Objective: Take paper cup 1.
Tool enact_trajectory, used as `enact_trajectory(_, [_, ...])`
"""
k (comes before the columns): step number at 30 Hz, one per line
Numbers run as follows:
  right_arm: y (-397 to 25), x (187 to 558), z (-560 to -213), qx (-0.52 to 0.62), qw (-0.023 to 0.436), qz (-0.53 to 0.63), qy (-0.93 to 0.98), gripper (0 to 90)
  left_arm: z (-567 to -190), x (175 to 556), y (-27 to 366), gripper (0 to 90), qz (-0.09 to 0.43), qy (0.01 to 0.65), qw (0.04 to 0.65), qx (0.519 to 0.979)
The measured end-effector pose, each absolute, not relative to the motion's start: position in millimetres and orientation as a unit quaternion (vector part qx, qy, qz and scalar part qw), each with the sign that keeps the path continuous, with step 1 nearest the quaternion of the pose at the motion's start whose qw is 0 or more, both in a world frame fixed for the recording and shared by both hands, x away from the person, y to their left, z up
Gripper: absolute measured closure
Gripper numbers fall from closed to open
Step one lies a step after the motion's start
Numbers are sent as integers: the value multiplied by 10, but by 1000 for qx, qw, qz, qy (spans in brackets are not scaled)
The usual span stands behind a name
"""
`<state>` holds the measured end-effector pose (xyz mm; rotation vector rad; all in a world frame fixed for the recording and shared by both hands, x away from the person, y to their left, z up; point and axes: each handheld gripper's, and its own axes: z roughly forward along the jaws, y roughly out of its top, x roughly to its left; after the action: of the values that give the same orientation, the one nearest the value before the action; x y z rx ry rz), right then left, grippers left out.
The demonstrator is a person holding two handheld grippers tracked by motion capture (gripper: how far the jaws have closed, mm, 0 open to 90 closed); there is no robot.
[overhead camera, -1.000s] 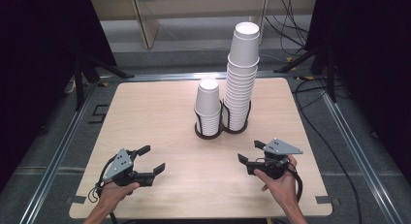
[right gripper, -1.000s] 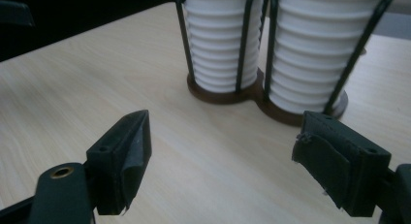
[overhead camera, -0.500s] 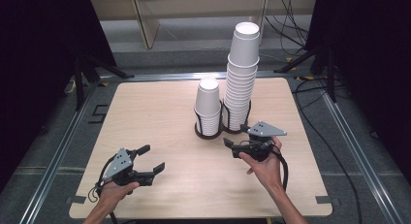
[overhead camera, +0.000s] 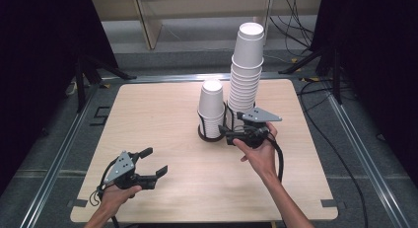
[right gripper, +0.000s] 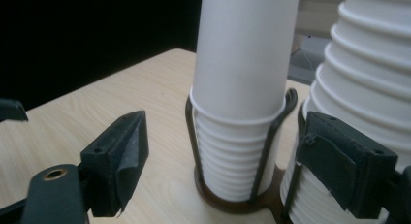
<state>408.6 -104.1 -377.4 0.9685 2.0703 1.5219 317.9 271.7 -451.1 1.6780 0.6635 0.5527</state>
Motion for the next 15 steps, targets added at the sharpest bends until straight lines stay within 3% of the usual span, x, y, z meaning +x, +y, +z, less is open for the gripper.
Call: enact_trajectory(15, [-762, 4370, -3670, 363, 214, 547, 724, 156, -4511, 3179, 2709, 147, 235, 281, 596, 714])
